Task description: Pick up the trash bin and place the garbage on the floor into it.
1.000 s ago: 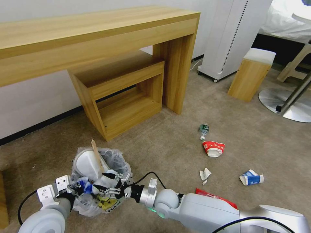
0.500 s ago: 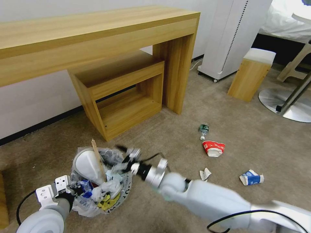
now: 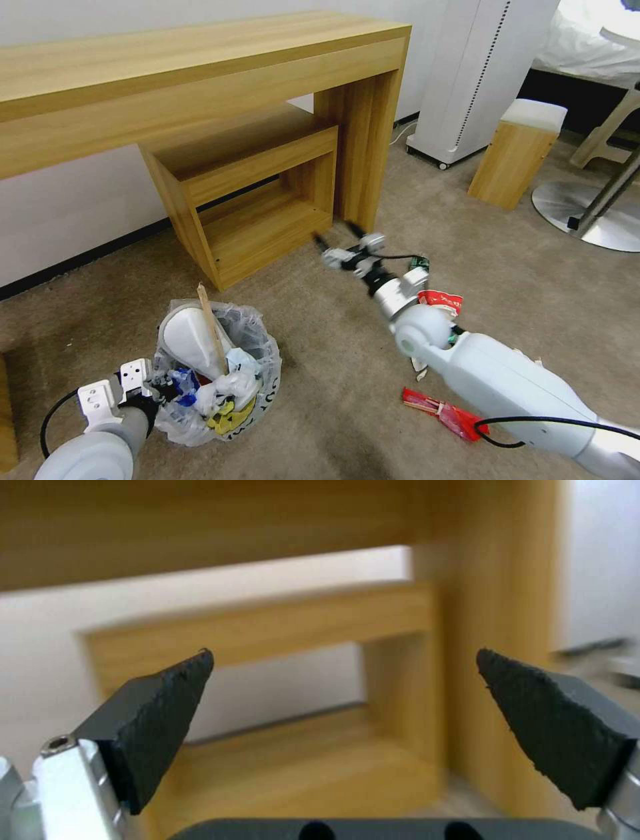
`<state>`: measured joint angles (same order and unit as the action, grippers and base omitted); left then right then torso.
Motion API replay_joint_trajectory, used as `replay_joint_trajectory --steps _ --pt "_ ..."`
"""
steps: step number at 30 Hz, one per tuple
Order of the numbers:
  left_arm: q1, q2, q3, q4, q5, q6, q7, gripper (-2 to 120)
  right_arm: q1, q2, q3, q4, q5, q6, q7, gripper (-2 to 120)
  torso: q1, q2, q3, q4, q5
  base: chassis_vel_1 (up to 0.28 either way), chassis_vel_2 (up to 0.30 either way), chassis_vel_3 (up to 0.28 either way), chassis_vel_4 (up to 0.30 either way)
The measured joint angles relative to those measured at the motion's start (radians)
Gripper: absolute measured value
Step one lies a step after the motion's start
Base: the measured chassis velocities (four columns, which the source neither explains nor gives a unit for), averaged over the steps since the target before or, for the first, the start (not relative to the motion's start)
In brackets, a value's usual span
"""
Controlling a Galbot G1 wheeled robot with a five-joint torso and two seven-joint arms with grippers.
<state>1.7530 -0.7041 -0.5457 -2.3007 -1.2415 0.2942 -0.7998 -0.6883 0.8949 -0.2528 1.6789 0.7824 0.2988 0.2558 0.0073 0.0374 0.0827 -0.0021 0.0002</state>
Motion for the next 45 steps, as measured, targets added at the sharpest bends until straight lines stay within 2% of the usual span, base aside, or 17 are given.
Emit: replay_joint_trajectory --steps 3,5,7,21,31,45 --pt "-0.005 -0.001 0.005 0.008 0.039 -0.004 0.020 0 -0.105 -0.015 0.080 0.002 -0.069 -0.005 0.023 100 0.000 0.000 0.000 -0.0004 -0.0001 0.000 0.000 0.000 0.000" --pt "-0.006 -0.001 0.005 0.010 0.046 -0.006 0.023 0 -0.121 -0.016 0.092 0.002 -0.076 -0.006 0.025 100 0.000 0.000 0.000 -0.0005 0.0000 0.000 0.000 0.000 0.000" --pt "-0.006 0.005 0.005 0.012 0.073 -0.009 0.040 0 -0.185 -0.021 0.144 0.000 -0.097 -0.006 0.026 100 0.000 0.000 0.000 -0.0002 -0.0002 0.000 0.000 0.000 0.000" --pt "-0.010 0.012 -0.005 0.024 0.162 -0.045 0.107 0 -0.309 -0.008 0.287 -0.024 -0.159 -0.008 0.044 100 0.000 0.000 0.000 -0.0002 -0.0002 0.000 0.000 0.000 0.000" --pt "-0.011 0.007 0.004 0.027 0.163 -0.052 0.107 0 -0.403 0.010 0.400 -0.002 -0.188 0.009 0.023 100 0.000 0.000 0.000 -0.0001 -0.0002 0.000 0.000 0.000 0.000" --pt "0.009 -0.031 0.021 0.032 0.206 -0.048 0.122 0 -0.445 0.008 0.437 0.004 -0.212 0.026 0.014 100 0.000 0.000 0.000 -0.0002 -0.0002 -0.042 -0.046 -0.049 -0.044"
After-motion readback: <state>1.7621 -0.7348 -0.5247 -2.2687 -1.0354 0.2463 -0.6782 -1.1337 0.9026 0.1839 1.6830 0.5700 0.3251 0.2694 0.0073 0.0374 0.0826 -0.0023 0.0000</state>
